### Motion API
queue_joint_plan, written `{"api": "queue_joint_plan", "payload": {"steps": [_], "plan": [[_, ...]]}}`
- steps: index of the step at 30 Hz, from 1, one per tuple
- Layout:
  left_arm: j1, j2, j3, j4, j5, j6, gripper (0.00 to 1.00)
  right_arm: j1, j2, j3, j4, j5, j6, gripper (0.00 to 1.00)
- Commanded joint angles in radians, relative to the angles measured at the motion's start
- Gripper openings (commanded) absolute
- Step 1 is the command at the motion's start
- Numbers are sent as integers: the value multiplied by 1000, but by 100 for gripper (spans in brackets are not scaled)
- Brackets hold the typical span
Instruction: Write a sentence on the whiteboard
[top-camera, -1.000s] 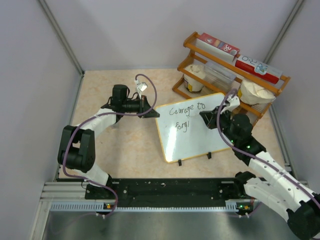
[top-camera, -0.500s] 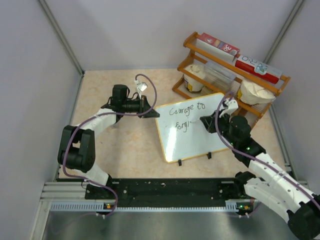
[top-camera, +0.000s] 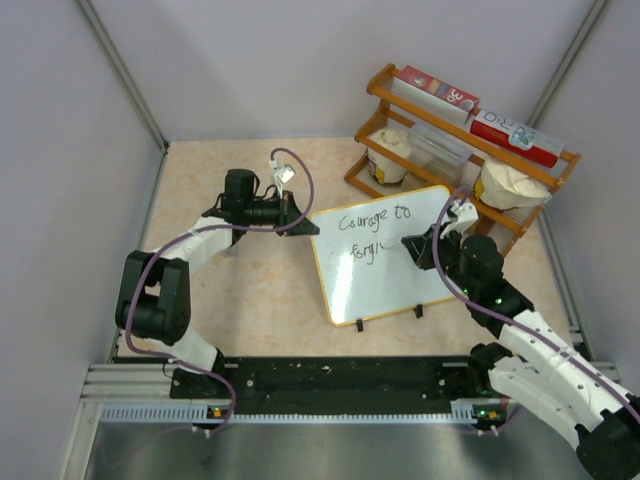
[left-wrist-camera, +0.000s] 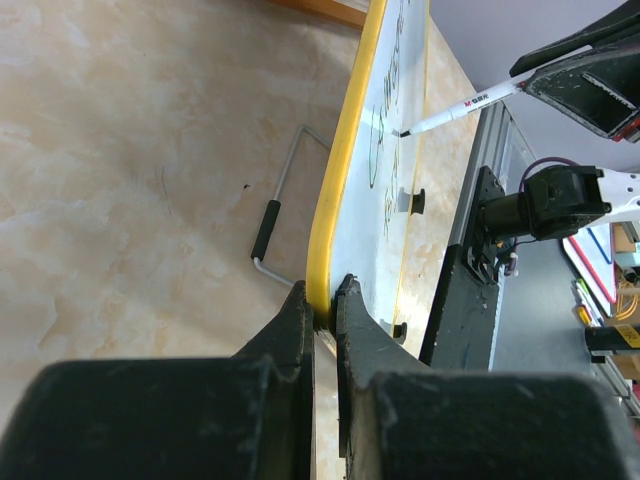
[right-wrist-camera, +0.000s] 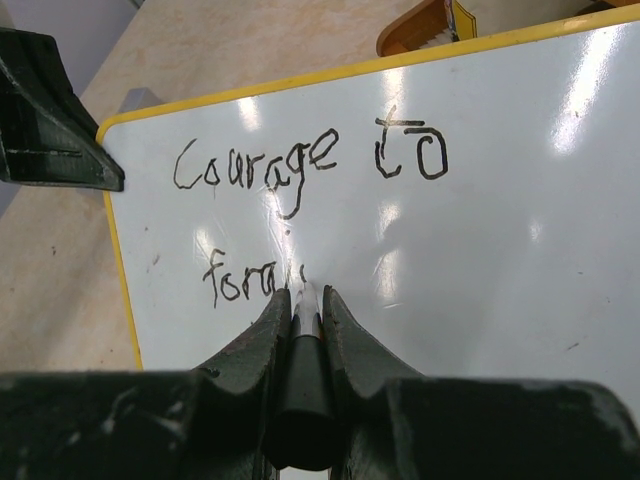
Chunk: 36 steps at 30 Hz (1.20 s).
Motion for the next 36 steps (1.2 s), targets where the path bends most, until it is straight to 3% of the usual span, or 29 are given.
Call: {"api": "queue_joint_plan", "payload": {"steps": [1, 25, 36], "plan": [[-58, 30, -51, -44, -96, 194, 0, -8, -16, -6, -26, 12, -9, 0], [-58, 32, -50, -45, -94, 191, 0, -8, -22, -3, -78, -1, -28, 0], [-58, 29, -50, -45, -94, 192, 0, -8, -2, 26, -53, 80, -28, 0]]}}
